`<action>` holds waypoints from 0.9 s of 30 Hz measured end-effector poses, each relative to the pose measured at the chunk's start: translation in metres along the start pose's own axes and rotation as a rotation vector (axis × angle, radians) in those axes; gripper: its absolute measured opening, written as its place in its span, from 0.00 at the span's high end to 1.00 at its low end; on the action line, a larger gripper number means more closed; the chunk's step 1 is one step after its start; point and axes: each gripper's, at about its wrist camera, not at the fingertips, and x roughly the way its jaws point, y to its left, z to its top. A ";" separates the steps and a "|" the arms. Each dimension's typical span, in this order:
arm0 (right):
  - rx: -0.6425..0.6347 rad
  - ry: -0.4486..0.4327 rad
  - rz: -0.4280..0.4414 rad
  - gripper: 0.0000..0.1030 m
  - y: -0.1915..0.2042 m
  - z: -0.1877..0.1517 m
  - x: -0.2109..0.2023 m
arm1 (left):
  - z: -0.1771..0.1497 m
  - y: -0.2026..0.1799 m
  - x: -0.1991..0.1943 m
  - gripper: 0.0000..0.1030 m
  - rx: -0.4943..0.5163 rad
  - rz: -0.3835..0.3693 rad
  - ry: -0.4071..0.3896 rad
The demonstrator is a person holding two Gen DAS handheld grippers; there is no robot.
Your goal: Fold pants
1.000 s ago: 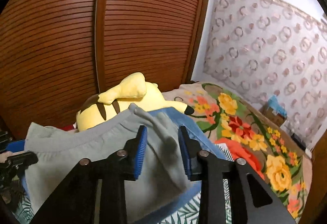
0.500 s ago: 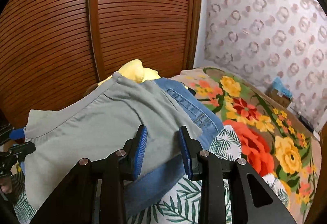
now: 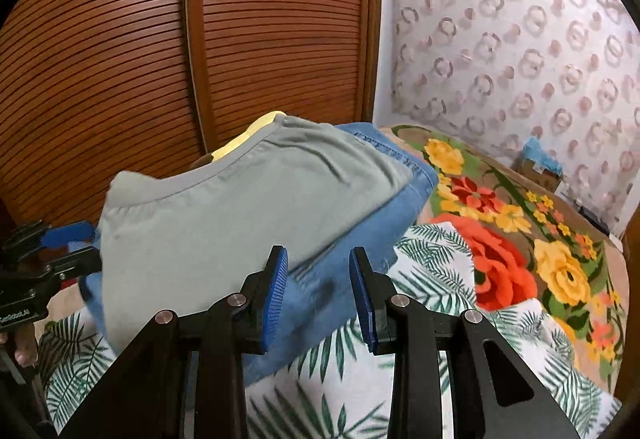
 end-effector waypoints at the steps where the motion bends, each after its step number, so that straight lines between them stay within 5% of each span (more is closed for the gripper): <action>1: 0.004 -0.001 -0.001 0.68 0.000 -0.002 -0.004 | -0.001 -0.001 -0.002 0.24 0.002 -0.005 -0.004; 8: 0.035 -0.011 -0.019 0.64 0.007 -0.020 -0.031 | -0.009 -0.008 -0.014 0.17 0.023 -0.043 0.008; 16: 0.072 -0.029 -0.036 0.34 0.021 -0.042 -0.065 | -0.021 -0.020 -0.029 0.17 0.050 -0.089 0.016; 27: 0.130 -0.048 -0.107 0.26 0.043 -0.073 -0.118 | -0.028 -0.042 -0.056 0.17 0.090 -0.121 -0.014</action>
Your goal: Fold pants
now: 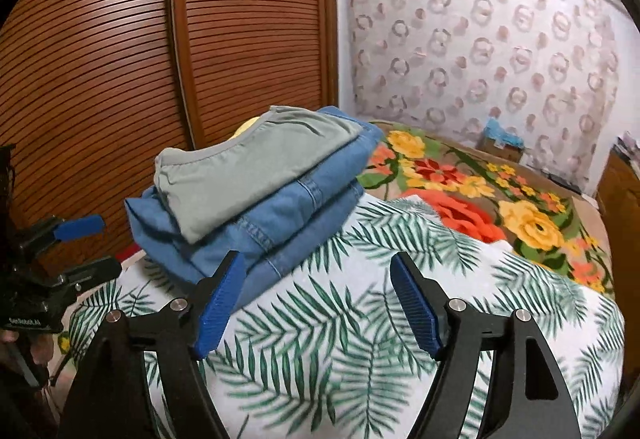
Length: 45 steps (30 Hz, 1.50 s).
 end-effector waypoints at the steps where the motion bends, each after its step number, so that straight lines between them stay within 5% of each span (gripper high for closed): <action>1: 0.006 -0.002 -0.008 0.25 0.001 -0.003 -0.006 | 0.000 -0.002 -0.001 0.17 0.002 -0.001 0.002; 32: 0.183 -0.038 -0.237 0.22 0.044 -0.071 -0.142 | -0.020 -0.099 -0.036 0.17 0.124 -0.183 0.026; 45: 0.254 -0.075 -0.327 0.22 0.072 -0.082 -0.185 | -0.018 -0.135 -0.066 0.17 0.167 -0.218 -0.021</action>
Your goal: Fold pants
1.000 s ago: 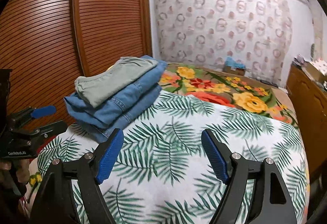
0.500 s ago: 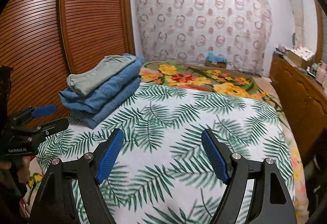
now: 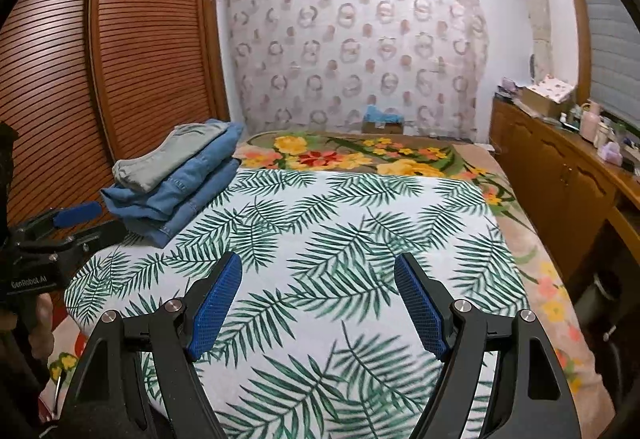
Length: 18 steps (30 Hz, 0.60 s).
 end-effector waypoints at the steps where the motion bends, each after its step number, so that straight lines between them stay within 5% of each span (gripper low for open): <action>1: 0.004 -0.001 -0.001 0.22 0.000 -0.001 -0.003 | 0.001 -0.003 -0.003 0.17 0.006 -0.001 -0.006; 18: 0.030 -0.131 -0.051 0.22 0.011 -0.017 -0.043 | 0.022 -0.019 -0.049 0.17 0.042 -0.007 -0.097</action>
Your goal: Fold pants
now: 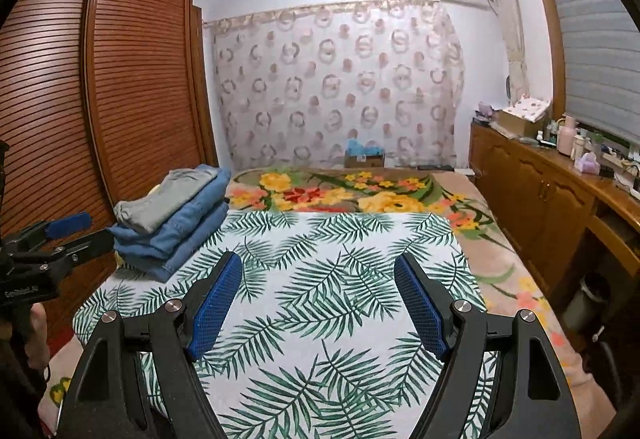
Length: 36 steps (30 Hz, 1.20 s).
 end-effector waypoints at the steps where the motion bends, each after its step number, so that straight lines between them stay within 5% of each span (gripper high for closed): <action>1: 0.001 -0.005 0.000 0.22 0.000 -0.001 0.000 | 0.001 0.000 -0.001 0.17 0.001 0.001 -0.004; 36: -0.017 -0.014 -0.005 0.22 -0.007 -0.007 0.005 | 0.001 0.004 -0.005 0.17 -0.005 0.007 -0.014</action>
